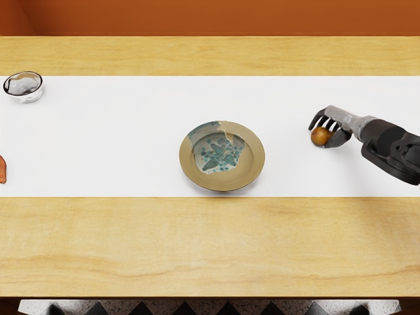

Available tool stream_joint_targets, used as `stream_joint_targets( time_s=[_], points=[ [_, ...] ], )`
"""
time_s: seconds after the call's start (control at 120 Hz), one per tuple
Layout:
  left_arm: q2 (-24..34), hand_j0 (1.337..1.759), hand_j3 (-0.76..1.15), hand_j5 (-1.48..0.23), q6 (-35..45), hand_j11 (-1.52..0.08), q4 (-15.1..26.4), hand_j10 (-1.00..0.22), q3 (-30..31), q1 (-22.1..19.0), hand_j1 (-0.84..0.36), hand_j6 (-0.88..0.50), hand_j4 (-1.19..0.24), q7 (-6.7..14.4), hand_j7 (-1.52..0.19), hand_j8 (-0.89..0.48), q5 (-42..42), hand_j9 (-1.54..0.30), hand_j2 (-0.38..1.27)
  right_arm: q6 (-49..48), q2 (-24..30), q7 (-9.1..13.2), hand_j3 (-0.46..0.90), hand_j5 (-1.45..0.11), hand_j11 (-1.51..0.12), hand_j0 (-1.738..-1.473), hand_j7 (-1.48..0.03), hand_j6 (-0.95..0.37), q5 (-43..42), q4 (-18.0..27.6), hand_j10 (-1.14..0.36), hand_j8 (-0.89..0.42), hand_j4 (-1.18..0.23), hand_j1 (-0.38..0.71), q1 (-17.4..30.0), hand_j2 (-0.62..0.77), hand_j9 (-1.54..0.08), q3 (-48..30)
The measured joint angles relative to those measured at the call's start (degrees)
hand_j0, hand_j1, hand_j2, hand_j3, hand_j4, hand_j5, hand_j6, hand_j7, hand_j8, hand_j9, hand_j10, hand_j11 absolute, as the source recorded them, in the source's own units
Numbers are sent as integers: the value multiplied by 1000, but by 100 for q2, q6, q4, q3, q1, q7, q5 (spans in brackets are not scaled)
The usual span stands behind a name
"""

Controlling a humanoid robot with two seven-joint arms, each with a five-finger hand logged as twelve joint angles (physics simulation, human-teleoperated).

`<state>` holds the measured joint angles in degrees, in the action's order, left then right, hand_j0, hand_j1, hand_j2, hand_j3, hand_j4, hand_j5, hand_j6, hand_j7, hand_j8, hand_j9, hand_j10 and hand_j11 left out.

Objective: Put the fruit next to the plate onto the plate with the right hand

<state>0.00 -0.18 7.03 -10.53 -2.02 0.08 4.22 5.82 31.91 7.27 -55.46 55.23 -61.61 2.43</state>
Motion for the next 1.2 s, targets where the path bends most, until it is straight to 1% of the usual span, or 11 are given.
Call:
stream_joint_targets(
  time_s=[0.258, 0.442, 0.45, 0.458, 0.467, 0.475, 0.5, 0.55, 0.567, 1.033, 1.2],
  points=[
    [0, 1658, 0, -27, 0, -27, 0, -21, 1, 0, 325, -21, -21, 0, -27, -21, 0, -27, 4, -215, 7, -6, 0, -890, -916, -1652, -910, -528, 0, 3, -557, -535, -695, 306, -33, 174, -904, -10],
    [0, 1658, 0, -27, 0, -27, 0, -21, -2, 4, 325, -21, -21, 0, -27, -21, 0, -27, 5, -373, 13, -5, -216, -1007, -1037, -1672, -1015, -506, 17, 3, -548, -513, -690, 248, -62, 118, -1017, -29],
    [0, 1658, 0, -27, 0, -27, 0, -21, -2, 2, 325, -21, -21, 0, -27, -21, 0, -27, 5, -390, 15, -4, -204, -1010, -1040, -1669, -1018, -506, 19, 3, -548, -513, -691, 246, -64, 114, -1019, -34],
    [0, 1658, 0, -27, 0, -27, 0, -21, -1, 1, 325, -21, -21, 0, -27, -21, 0, -27, 5, -405, 17, -3, -40, -1007, -1032, -1662, -1021, -506, 26, 3, -565, -519, -696, 271, -65, 277, -1014, -35],
    [0, 1658, 0, -27, 0, -27, 0, -21, -1, 1, 325, -21, -21, 0, -27, -21, 1, -27, 5, -425, 19, -1, 10, -1012, -1034, -1663, -1024, -514, 29, 3, -576, -532, -692, 306, -67, 312, -1017, -39],
    [0, 1658, 0, -27, 0, -27, 0, -21, -2, 0, 325, -21, -21, 0, -27, -21, 1, -27, 5, -447, 21, -2, 197, -1016, -1037, -1663, -1027, -504, 34, 4, -587, -530, -675, 307, -70, 216, -1020, -45],
    [0, 1658, 0, -27, 0, -27, 0, -21, -1, 0, 325, -21, -21, 0, -27, -21, 1, -27, 4, -517, 28, 0, 251, -1025, -1041, -1666, -1035, -503, 46, 2, -574, -521, -655, 303, -79, 161, -1027, -57],
    [0, 1658, 0, -27, 0, -26, 0, -21, -1, 0, 325, -21, -21, 0, -27, -21, 1, -26, 4, -660, 38, 4, 78, -1030, -1044, -1680, -1047, -509, 119, -1, -589, -535, -679, 285, -110, 198, -1031, -76],
    [0, 1658, 0, -27, 0, -26, 0, -21, -1, 0, 325, -21, -21, 0, -26, -21, 0, -26, 4, -729, 42, 4, 0, -1036, -1047, -1661, -1051, -501, 183, -1, -606, -539, -672, 276, -126, 221, -1036, -85],
    [0, 1658, 0, -26, 0, -26, -1, -21, 2, 0, 325, -21, -21, 1, -26, -21, -1, -26, 4, -2727, 144, 70, 0, -1145, -1073, -1654, -1089, -451, 1781, 56, -548, -456, -589, 350, -757, 357, -1091, -357],
    [0, 1658, 0, -26, 0, -26, -1, -21, 3, 0, 325, -21, -21, 1, -26, -21, -1, -26, 4, -3236, 166, 233, -1, -1146, -1067, -1652, -1091, -450, 2138, 143, -534, -448, -590, 336, -976, 306, -1091, -526]
  ],
)
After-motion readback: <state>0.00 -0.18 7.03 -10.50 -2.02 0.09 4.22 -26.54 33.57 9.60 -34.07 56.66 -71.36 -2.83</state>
